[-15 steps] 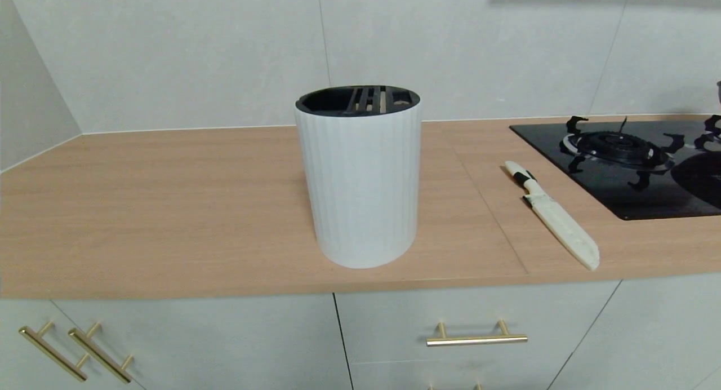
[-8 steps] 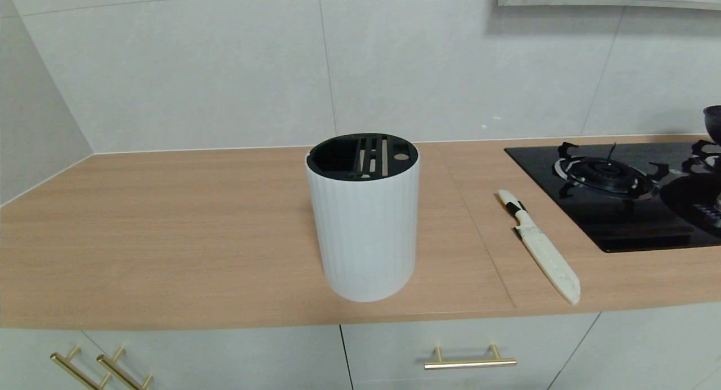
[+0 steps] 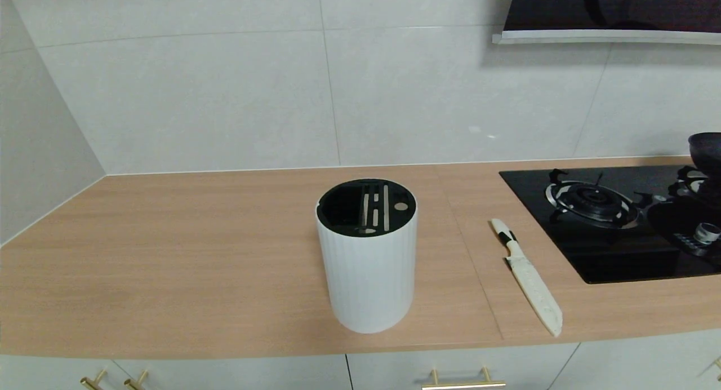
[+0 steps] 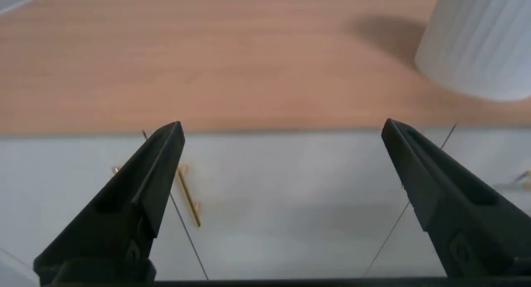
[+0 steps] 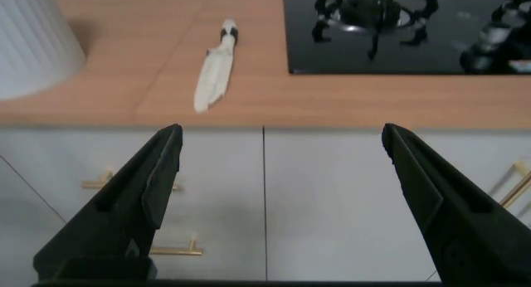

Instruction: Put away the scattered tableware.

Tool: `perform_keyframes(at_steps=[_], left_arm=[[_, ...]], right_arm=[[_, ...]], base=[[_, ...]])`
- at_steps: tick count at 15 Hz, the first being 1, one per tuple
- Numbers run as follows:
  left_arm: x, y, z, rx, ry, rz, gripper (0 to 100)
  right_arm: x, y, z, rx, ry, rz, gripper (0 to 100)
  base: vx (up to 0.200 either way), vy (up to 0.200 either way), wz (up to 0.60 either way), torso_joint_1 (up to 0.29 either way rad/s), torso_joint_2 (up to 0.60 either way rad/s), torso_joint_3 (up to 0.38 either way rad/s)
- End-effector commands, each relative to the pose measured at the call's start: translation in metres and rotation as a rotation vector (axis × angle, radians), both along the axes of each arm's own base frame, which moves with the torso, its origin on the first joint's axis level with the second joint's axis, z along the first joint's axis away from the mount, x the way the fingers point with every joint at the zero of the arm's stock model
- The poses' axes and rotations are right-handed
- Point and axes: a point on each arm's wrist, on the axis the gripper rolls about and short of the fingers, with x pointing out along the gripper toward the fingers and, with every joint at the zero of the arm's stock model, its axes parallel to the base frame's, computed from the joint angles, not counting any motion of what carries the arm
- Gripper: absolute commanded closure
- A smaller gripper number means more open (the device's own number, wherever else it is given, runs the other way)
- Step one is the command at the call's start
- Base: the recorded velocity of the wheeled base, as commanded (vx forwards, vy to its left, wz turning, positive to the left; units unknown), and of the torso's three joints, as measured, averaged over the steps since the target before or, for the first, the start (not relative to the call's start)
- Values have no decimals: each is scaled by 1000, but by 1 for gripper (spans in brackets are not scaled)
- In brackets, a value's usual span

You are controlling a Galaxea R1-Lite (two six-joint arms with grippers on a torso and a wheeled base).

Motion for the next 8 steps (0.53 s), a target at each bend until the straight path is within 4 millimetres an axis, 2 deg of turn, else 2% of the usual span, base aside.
perform_keyframes(at_steps=[1, 8], left_arm=[[0, 0, 0, 0, 0, 0, 0], [0, 0, 0, 0, 0, 0, 0]], right_arm=[[0, 0, 0, 0, 1, -1, 0], [0, 0, 0, 0, 1, 2, 0]], base=[[0, 0, 0, 261, -559, -320], [0, 0, 0, 263, -567, -302]])
